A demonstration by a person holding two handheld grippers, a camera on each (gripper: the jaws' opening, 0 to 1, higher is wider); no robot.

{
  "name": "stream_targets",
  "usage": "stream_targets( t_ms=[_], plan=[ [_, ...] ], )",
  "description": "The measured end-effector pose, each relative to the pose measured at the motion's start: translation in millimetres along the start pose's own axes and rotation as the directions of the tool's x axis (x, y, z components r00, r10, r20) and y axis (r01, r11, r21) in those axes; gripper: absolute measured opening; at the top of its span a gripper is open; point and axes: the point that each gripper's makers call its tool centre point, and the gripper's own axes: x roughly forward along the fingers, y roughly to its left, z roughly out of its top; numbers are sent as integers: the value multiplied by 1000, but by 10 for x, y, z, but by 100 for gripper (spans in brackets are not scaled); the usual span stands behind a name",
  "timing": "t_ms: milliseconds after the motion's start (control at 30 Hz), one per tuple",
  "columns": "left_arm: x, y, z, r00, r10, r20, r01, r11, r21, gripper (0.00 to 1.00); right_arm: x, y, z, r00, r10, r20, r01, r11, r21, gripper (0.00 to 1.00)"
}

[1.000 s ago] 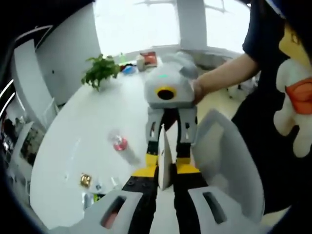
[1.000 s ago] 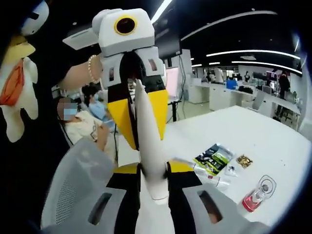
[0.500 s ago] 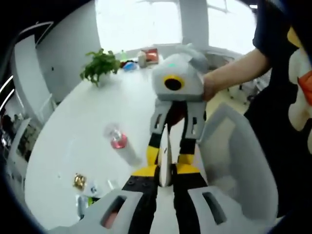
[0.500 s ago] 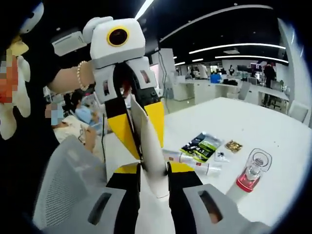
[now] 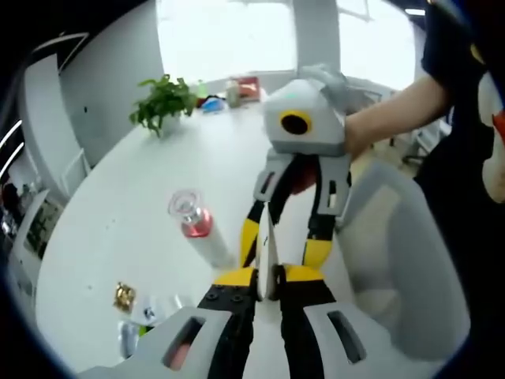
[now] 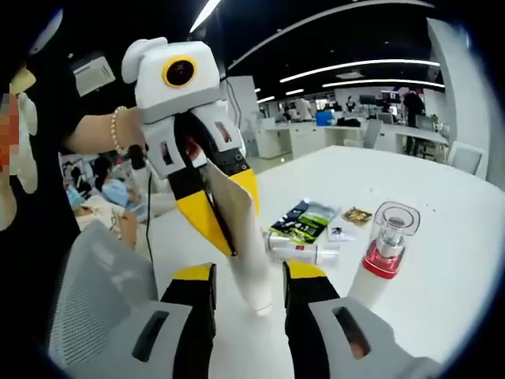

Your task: Arrange the skincare products in the storage area until every visible bottle or jar stands upright without overlapping.

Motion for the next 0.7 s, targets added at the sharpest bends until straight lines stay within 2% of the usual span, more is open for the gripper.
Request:
stream_targets(
  t_ms=[233, 400, 700],
  plan=[
    [103, 123, -5, 1000, 11, 15, -11, 1000, -2, 15, -35, -61, -73, 999, -36, -5, 36, 999, 29, 44],
    [146, 246, 47, 997, 35, 63, -34, 999, -18, 15, -58, -108, -126, 998, -59, -11, 59, 997, 45, 48],
    [210, 360, 50, 994, 37, 100, -34, 999, -36, 15, -71, -178, -210, 996, -87, -21, 88, 994, 71, 56]
  ],
)
